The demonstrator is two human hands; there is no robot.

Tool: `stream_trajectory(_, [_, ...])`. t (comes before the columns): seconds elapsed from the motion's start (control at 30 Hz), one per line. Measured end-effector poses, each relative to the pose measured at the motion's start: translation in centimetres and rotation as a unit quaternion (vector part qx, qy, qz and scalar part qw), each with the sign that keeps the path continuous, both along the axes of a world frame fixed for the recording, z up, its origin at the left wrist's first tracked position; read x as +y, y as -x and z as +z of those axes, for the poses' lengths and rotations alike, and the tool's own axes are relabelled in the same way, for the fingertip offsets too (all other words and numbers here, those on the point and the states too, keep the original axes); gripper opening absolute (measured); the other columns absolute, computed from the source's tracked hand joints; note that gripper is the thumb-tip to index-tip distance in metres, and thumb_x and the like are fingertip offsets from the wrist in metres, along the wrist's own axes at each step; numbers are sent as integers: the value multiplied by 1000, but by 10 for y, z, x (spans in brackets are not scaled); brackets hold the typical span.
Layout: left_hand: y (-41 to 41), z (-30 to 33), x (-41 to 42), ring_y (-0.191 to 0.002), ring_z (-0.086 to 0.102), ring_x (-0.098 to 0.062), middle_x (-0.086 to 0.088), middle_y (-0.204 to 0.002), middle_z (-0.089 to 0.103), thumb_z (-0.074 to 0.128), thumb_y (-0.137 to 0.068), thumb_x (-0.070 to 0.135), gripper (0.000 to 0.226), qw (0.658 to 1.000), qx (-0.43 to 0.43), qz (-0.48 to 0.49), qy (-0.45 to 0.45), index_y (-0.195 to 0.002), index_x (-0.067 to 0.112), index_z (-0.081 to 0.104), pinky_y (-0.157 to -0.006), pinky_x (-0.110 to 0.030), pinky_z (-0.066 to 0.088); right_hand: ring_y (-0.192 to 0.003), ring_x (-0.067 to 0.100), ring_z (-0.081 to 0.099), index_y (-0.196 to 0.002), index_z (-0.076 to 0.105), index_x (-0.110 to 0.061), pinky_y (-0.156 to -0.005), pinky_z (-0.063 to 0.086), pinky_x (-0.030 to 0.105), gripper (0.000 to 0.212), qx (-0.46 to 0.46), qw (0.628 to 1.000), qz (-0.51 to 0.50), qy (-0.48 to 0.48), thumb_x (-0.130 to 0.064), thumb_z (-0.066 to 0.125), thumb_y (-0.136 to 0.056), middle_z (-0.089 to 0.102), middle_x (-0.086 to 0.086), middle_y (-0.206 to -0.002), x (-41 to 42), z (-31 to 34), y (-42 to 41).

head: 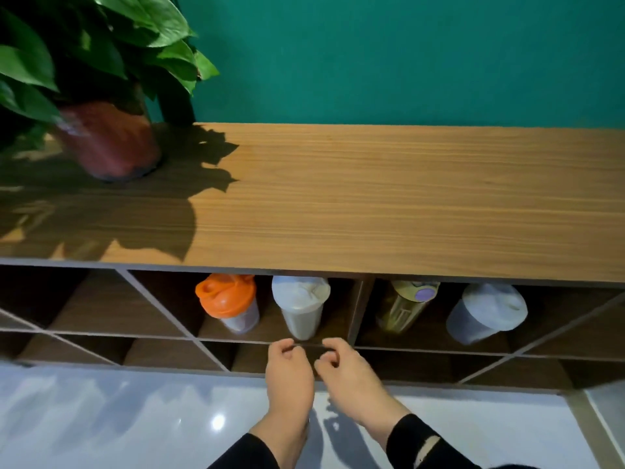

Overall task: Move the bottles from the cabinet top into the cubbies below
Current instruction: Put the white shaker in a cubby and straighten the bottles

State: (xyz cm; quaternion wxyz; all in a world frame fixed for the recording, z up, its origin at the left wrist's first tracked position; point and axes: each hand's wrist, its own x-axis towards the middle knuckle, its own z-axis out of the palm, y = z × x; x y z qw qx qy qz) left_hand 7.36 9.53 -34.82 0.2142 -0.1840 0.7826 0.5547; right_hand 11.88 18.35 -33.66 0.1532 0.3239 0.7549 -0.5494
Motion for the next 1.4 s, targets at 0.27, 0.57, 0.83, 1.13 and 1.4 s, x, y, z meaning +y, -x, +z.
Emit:
stream_trajectory(0.27, [47, 3, -9, -113, 62, -24, -12, -133, 60, 52, -93, 1, 71, 995, 27, -83, -47, -153, 27, 26, -97, -44, 54, -122, 20, 55, -153, 21, -26, -99, 52, 39, 66, 118, 970, -203, 68, -11, 53, -96, 47, 5, -144, -36, -15, 42])
stream_trajectory(0.57, [37, -2, -6, -89, 64, -20, -13, -113, 66, 48, -96, 4, 44, 998, 38, -49, -28, -139, 11, 39, -71, -29, 51, -107, 41, 65, -149, 33, -15, -92, 56, 54, 53, 87, 955, -282, 39, -7, 47, -98, 63, 26, -121, -28, -28, 65])
stream_trajectory(0.83, [56, 0, -8, -101, 65, -19, -9, -125, 64, 43, -95, -1, 60, 989, 45, -115, -79, -149, 26, 38, -87, -39, 58, -116, 28, 58, -148, 25, -23, -92, 54, 46, 56, 110, 952, -282, 49, -10, 47, -99, 49, 11, -137, -42, -28, 55])
stream_trajectory(1.13, [51, -3, -6, -77, 61, -13, 1, -94, 63, 42, -97, 0, 58, 993, 53, -82, -66, -149, 24, 33, -66, -27, 53, -117, 39, 61, -145, 30, -16, -96, 54, 56, 51, 93, 951, -293, 37, -15, 46, -97, 56, 27, -133, -40, -30, 57])
stream_trajectory(1.4, [39, -9, -7, -108, 64, -24, -9, -124, 65, 45, -98, 4, 41, 994, 62, -76, -54, -136, 19, 47, -87, -34, 56, -113, 38, 63, -152, 29, -28, -93, 56, 57, 61, 119, 956, -264, 36, -5, 45, -98, 58, 16, -130, -29, -31, 62])
